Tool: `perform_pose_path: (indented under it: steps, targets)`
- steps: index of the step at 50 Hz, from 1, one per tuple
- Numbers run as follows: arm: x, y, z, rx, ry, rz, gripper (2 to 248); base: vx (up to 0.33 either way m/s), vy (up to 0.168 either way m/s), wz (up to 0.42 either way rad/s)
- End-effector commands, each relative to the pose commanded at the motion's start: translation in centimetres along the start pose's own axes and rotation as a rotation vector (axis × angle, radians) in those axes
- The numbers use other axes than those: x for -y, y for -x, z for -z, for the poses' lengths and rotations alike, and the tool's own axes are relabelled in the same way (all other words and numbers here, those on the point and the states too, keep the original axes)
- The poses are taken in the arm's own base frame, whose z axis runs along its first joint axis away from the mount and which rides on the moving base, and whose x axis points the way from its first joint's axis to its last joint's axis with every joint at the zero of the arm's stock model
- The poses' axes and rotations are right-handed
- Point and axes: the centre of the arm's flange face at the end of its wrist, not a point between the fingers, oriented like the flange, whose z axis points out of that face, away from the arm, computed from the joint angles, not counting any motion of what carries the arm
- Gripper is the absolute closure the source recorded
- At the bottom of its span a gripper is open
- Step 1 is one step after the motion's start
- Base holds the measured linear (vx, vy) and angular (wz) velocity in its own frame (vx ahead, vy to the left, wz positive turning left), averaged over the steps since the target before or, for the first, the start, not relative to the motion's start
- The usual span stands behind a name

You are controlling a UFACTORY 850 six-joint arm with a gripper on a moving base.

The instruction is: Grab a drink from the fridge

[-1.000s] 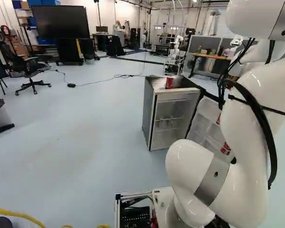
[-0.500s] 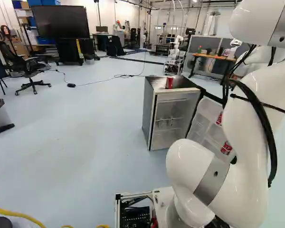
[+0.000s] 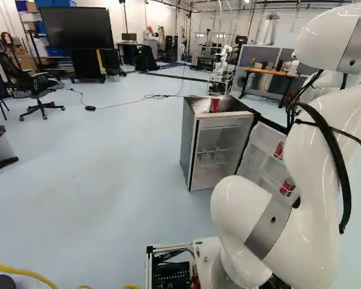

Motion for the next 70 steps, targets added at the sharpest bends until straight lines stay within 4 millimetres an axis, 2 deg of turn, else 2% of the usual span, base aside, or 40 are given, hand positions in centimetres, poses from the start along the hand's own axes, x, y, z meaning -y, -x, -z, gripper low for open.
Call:
perform_pose_path:
  steps: [16, 23, 55, 70]
  targets:
    - [-1.1, -0.4, -3.8, 0.013, 0.013, -0.012, 3, 0.0, 0.0, 0.0]
    - [-1.4, -0.1, -4.9, 0.027, 0.017, -0.014, 3, 0.0, 0.0, 0.0]
    - [-1.8, 2.8, -8.5, 0.133, 0.029, -0.015, 3, 0.0, 0.0, 0.0]
    - [-1.9, 3.3, -8.8, 0.173, 0.033, -0.015, 3, 0.0, 0.0, 0.0]
